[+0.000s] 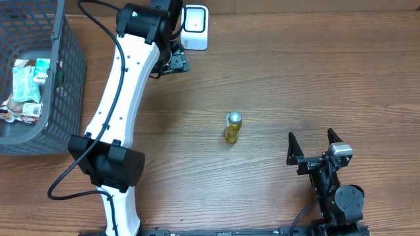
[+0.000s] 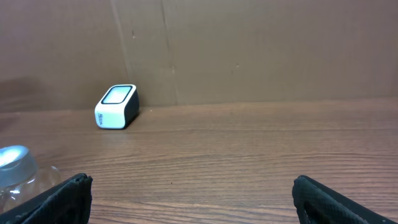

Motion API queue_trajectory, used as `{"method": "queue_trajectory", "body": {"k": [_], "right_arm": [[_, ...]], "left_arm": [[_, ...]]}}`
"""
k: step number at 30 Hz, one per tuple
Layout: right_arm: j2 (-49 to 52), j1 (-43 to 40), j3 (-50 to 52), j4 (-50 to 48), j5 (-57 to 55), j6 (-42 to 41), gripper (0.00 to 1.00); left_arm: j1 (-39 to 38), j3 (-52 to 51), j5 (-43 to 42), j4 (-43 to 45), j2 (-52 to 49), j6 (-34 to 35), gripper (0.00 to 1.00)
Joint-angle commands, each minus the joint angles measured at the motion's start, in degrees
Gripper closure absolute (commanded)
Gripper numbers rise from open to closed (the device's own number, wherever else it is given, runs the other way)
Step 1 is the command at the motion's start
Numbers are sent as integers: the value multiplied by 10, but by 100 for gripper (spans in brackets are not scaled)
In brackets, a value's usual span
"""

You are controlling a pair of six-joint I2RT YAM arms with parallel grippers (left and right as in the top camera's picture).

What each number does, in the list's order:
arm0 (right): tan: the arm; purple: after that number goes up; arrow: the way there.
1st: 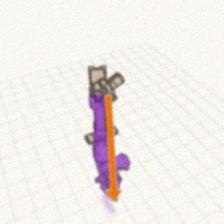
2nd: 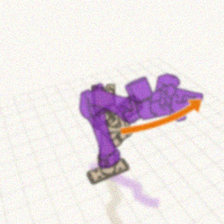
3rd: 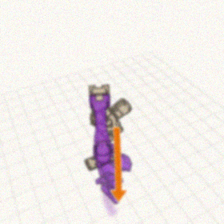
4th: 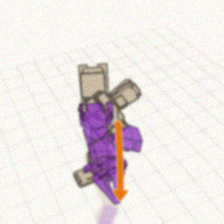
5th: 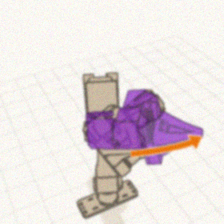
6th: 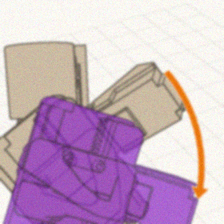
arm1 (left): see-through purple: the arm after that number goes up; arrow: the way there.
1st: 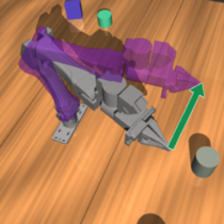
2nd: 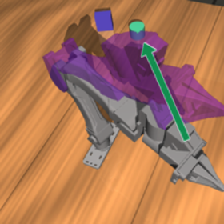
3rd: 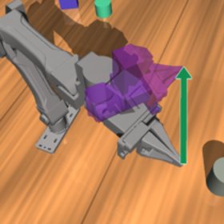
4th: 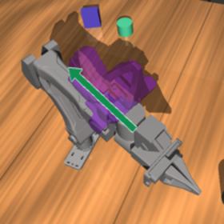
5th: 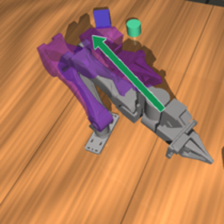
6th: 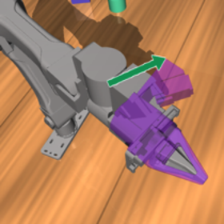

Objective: Scan the item barcode
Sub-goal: 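Open the left gripper and raise it away from the bottle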

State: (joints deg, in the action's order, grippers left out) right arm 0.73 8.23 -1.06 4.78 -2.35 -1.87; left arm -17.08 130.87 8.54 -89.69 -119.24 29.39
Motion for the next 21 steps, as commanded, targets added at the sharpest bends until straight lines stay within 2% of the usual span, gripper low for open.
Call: {"method": "queue_trajectory", "body": {"k": [1, 2, 4, 5, 13, 18, 21], "right_arm": [[-6, -4, 6, -2, 1, 2, 0], [-6, -4, 6, -2, 1, 2, 0], [-6, -4, 6, -2, 1, 2, 0], [-6, -4, 6, -2, 1, 2, 0], [-6, -4, 6, -2, 1, 2, 0], [-6, -4, 6, -2, 1, 2, 0], [-6, -4, 6, -2, 1, 2, 0]], "left_arm": [[3, 11, 4, -8, 15, -7, 64], [3, 9, 4, -10, 15, -7, 76], [2, 9, 4, -17, 15, -7, 92], [2, 8, 5, -19, 15, -7, 96], [2, -6, 33, -13, 15, -7, 96], [3, 25, 148, 4, 19, -39, 95], [4, 75, 238, 5, 19, -50, 85]]}}
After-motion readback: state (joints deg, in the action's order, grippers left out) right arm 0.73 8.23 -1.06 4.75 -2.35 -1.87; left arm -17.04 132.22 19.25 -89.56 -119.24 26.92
